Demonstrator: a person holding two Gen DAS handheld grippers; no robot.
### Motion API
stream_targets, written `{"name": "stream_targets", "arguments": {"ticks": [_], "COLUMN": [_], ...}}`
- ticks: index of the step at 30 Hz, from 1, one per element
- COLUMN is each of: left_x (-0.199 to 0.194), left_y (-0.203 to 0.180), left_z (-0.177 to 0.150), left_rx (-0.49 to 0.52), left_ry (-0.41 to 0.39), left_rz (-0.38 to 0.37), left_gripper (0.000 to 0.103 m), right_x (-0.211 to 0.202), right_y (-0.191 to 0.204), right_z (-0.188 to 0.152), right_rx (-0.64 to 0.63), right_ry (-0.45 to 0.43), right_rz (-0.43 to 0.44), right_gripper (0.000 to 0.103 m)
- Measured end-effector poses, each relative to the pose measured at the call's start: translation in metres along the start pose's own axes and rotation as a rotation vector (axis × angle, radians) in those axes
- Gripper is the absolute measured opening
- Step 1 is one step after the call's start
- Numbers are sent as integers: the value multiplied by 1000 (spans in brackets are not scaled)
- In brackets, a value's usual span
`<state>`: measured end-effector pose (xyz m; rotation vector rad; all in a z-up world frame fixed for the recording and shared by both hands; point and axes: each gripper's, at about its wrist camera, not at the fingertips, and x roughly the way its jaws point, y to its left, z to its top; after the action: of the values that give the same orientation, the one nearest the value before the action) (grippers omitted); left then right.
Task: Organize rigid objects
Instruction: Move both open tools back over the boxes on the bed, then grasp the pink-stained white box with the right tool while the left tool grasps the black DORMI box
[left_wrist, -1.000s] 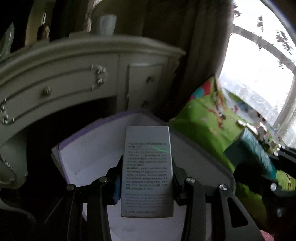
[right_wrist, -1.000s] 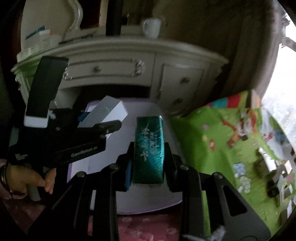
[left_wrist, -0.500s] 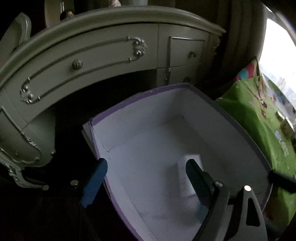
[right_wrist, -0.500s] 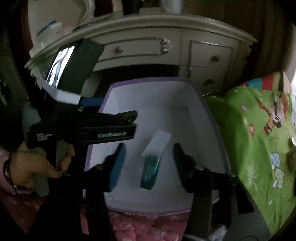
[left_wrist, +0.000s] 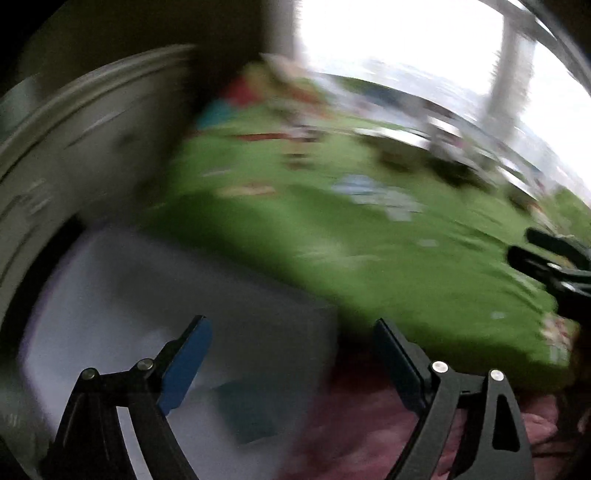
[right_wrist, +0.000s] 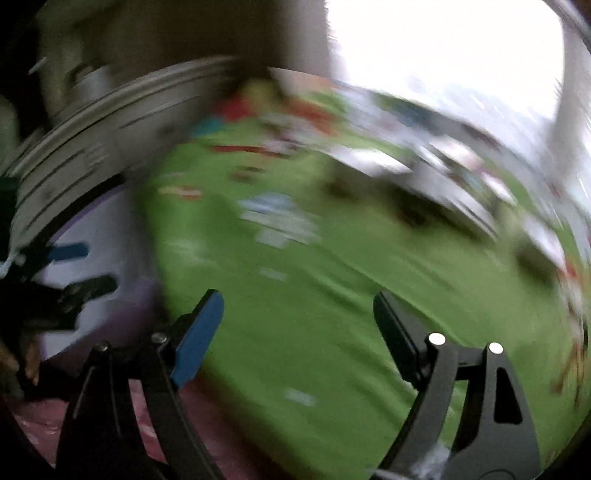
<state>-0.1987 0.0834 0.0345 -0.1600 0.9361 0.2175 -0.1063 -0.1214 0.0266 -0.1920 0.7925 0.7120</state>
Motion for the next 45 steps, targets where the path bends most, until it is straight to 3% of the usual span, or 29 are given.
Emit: {"name": "stream_targets", "arguments": {"ticks": [4, 7, 9, 10, 12, 14, 21, 28, 29, 31, 36, 42, 45], "left_x": [28, 61, 90, 96, 107, 113, 111, 111, 110, 115, 119, 156, 173], "left_y": [-64, -109, -130, -140, -160, -173, -178, -178, -178, -174, -176, -197, -211], "left_z": [35, 61, 73, 77, 84, 86, 87, 83, 83, 86, 94, 145, 170], "left_rx": [79, 125, 133, 147, 188, 231, 222, 221, 221, 226, 217, 156, 126], "left_ry": [22, 33, 86, 73, 61, 38, -3, -5, -5, 0, 17, 82, 46], "left_rz": [-106, -172, -206, -176, -151, -112, -124, -125, -125, -130, -117, -77, -152], "left_gripper": [90, 90, 90, 99, 103, 103, 103, 103, 103, 103, 103, 103, 101], "right_x": [1, -4, 1, 6, 16, 28, 76, 105, 101, 92, 53, 11, 9], "right_y": [-89, -143, -178, -190, -218, -236, -302, -303, -301, -293, -243, -210, -209], "right_z": [-11, -16, -16, -13, -7, 4, 63, 94, 92, 81, 36, -17, -18], "right_rx": [230, 324, 351, 358, 320, 244, -9, -108, -113, -128, -78, 72, 100], "right_ry": [66, 55, 78, 94, 118, 127, 127, 133, 123, 105, 140, 79, 79], "right_rz": [-108, -197, -271, -293, -335, -300, -81, 2, 8, 17, -115, -185, -200], "right_gripper": [86, 86, 86, 86, 89, 101, 103, 101, 89, 74, 74, 74, 75]}}
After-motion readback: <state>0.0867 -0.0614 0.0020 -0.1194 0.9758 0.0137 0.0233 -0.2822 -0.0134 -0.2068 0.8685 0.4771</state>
